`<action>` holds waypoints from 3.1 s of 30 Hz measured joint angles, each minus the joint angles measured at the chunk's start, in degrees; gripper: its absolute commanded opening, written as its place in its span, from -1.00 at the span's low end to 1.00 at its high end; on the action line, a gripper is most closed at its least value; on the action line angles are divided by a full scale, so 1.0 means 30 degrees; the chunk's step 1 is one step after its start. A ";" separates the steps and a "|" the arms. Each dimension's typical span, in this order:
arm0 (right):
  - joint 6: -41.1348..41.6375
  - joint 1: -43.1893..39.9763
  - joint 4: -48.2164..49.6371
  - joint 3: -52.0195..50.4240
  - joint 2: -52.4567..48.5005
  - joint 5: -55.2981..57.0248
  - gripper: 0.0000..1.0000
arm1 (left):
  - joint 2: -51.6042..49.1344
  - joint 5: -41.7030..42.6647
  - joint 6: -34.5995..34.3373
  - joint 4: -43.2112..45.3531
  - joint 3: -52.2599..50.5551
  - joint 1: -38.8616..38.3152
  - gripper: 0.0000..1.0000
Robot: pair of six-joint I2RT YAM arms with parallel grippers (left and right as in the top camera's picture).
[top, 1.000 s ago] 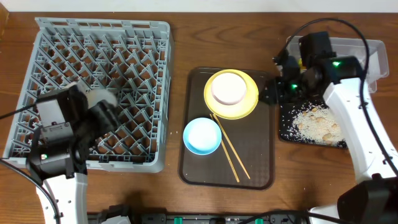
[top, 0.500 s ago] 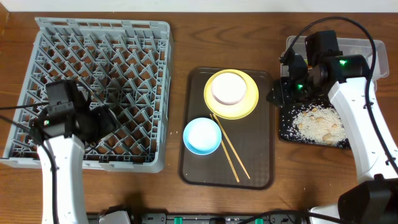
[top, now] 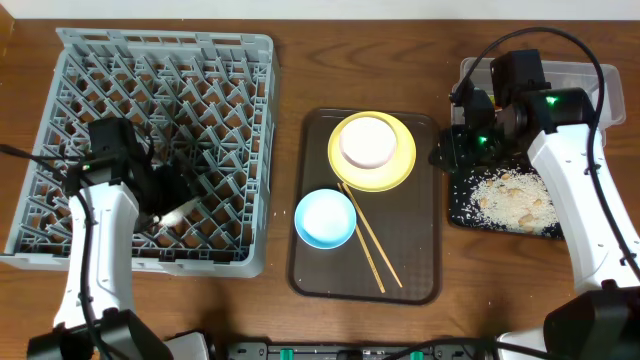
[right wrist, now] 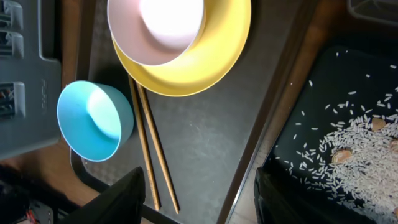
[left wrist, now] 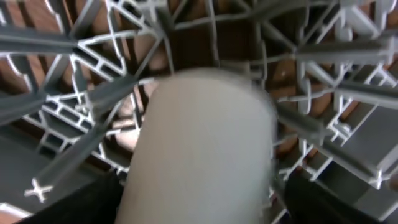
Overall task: Sort waste into correct bins and load items into the dishwasher
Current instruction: 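Lower the white cup upside down into the dish rack with the left gripper, then move the left gripper to the light-blue bowl and grasp its rim, then carry the light-blue bowl to the rack and set it tilted with the left gripper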
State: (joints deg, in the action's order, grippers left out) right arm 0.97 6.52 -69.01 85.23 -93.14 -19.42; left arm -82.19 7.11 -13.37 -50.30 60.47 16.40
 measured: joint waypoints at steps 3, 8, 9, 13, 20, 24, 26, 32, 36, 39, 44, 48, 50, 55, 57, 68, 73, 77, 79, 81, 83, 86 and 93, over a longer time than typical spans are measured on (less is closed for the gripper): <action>-0.0007 0.0000 -0.0131 0.0000 0.0000 0.0000 0.11 | -0.0051 0.0000 -0.0015 0.0517 0.0000 0.0000 0.82; -0.0015 0.0000 -0.0153 0.0000 0.0000 0.0066 0.17 | -0.0022 -0.0007 -0.0029 0.0393 0.0073 0.0000 0.81; -0.0022 0.0000 -0.0160 0.0000 0.0000 0.0095 0.17 | 0.0029 0.0000 -0.0029 0.0364 0.0124 0.0000 0.81; -0.0022 -0.0146 -0.0226 0.0000 0.0000 0.0517 0.18 | 0.0940 0.0124 -0.0029 0.0284 0.0423 -0.0015 0.81; 0.0153 -0.1195 -0.0670 0.0000 0.0000 0.1960 0.19 | 0.4211 0.0969 -0.0029 0.0284 0.0699 -0.2273 0.81; 0.0437 -0.2317 -0.1144 0.0000 0.0000 0.2535 0.20 | 0.4728 0.1151 -0.0029 0.0408 0.0758 -0.5544 0.80; 0.0481 -0.2769 -0.1370 0.0000 0.0007 0.2667 0.23 | 0.4590 0.1224 -0.0029 0.0663 0.0758 -0.7482 0.81; 0.0532 -0.3424 -0.1566 0.0000 0.0000 0.2922 0.29 | 0.3235 0.1282 -0.0029 0.2091 0.0765 -1.2597 0.80; 0.0532 -0.3424 -0.1552 0.0000 0.0007 0.2929 0.30 | 0.1428 0.1341 -0.0029 0.3038 0.0765 -1.5482 0.72; 0.0539 -0.3424 -0.1552 0.0000 0.0007 0.2929 0.30 | -0.0277 0.1282 -0.0022 0.3847 0.0765 -1.7194 0.68; 0.0532 -0.3424 -0.1559 0.0000 0.0007 0.2929 0.30 | -0.2856 0.0000 -0.0029 0.4626 0.0765 -1.9285 0.69; 0.0532 -0.3424 -0.1545 0.0000 0.0007 0.2929 0.30 | -0.4379 -0.1297 -0.0029 0.4779 0.0765 -2.0640 0.64; 0.0539 -0.3424 -0.1552 0.0000 0.0007 0.2929 0.31 | -0.5005 -0.1894 -0.0015 0.4860 0.0765 -2.1223 0.56; 0.0532 -0.3424 -0.1545 0.0000 0.0007 0.2929 0.31 | -0.6426 -0.3927 0.0015 0.4852 0.0765 -2.2513 0.29; 0.0532 -0.3424 -0.1545 0.0000 0.0007 0.2922 0.31 | -0.6798 -0.4663 0.0007 0.4852 0.0765 -2.2782 0.15; 0.0539 -0.3424 -0.1552 0.0007 0.0007 0.2929 0.31 | -0.7271 -0.6411 0.0051 0.4881 0.0765 -2.3008 -0.51; 0.0539 -0.3424 -0.1559 0.0000 0.0007 0.2929 0.30 | -0.7606 -0.6506 0.0073 0.4881 0.0765 -2.3008 -0.74; 0.0532 -0.3424 -0.1559 0.0000 0.0007 0.2929 0.30 | -0.7606 -0.6521 0.0058 0.4889 0.0765 -2.3008 -0.84; 0.0539 -0.3424 -0.1559 0.0007 0.0007 0.2929 0.30 | -0.7606 -0.6586 0.0036 0.4889 0.0765 -2.3008 -0.85; 0.0532 -0.3424 -0.1566 0.0000 0.0007 0.2929 0.30 | -0.7606 -0.6805 0.0036 0.4889 0.0765 -2.3023 -0.85; 0.0532 -0.3424 -0.1559 0.0007 0.0007 0.2929 0.30 | -0.7606 -0.7045 0.0051 0.4860 0.0765 -2.3052 -0.85; 0.0532 -0.3424 -0.1559 0.0000 0.0007 0.2929 0.30 | -0.7606 -0.7380 0.0044 0.4648 0.0772 -2.3066 -0.85; 0.0532 -0.3424 -0.1559 0.0000 0.0007 0.2929 0.30 | -0.6666 -0.7963 0.0284 0.3155 0.1778 -2.3059 -0.85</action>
State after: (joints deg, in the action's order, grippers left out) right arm 2.57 -3.75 -73.69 85.23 -93.12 -10.63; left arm -102.19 -16.78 -12.51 -40.84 65.80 -52.77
